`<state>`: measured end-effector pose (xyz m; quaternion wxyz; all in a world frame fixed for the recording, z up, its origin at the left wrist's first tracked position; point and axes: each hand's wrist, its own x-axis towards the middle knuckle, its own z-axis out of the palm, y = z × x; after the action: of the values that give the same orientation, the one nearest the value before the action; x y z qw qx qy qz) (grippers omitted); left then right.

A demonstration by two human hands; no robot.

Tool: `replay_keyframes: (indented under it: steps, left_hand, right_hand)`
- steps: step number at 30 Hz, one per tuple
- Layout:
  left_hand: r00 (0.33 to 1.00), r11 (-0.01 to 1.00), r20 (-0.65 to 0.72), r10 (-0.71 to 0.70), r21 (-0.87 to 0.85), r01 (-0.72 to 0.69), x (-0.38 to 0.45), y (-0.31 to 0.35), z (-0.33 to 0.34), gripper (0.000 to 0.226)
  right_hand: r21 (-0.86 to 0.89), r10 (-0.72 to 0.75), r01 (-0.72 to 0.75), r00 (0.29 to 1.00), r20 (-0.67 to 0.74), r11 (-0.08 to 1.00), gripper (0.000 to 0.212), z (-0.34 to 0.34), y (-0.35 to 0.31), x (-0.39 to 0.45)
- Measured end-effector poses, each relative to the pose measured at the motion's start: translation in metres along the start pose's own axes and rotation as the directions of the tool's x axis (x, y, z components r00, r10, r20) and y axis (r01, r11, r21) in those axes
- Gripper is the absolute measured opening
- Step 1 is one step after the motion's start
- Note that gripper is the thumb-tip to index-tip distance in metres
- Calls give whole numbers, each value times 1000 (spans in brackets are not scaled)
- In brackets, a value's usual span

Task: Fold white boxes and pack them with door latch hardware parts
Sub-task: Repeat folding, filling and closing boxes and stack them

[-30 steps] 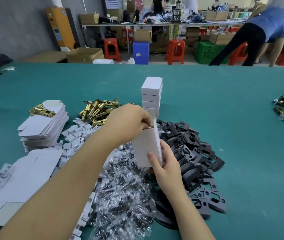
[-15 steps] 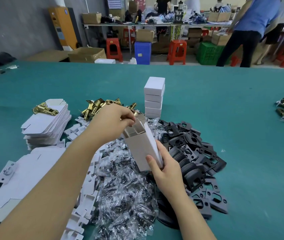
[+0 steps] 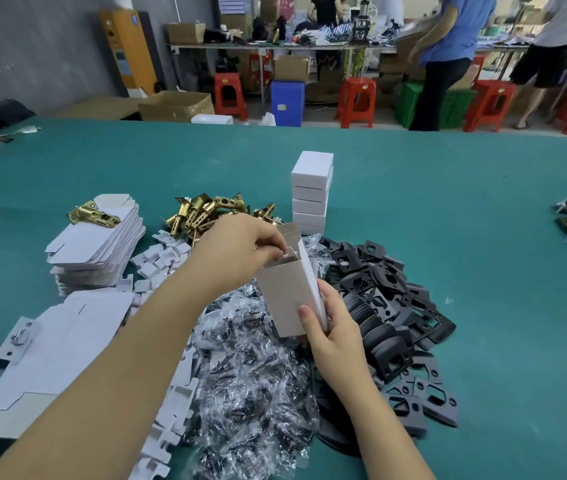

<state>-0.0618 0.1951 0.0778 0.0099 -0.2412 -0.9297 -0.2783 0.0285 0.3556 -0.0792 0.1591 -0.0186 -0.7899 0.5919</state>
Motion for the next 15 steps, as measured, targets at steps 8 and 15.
replay_keyframes:
  steps: [8, 15]
  left_hand:
    - [992, 978, 114, -50, 206, 25, 12, 13, 5, 22]
    - [976, 953, -205, 69, 302, -4, 12, 31, 11, 16]
  right_hand:
    - [32, 19, -20, 999, 34, 999, 46, 3, 2, 0]
    - [174, 115, -116, 993, 16, 978, 35, 2, -3, 4]
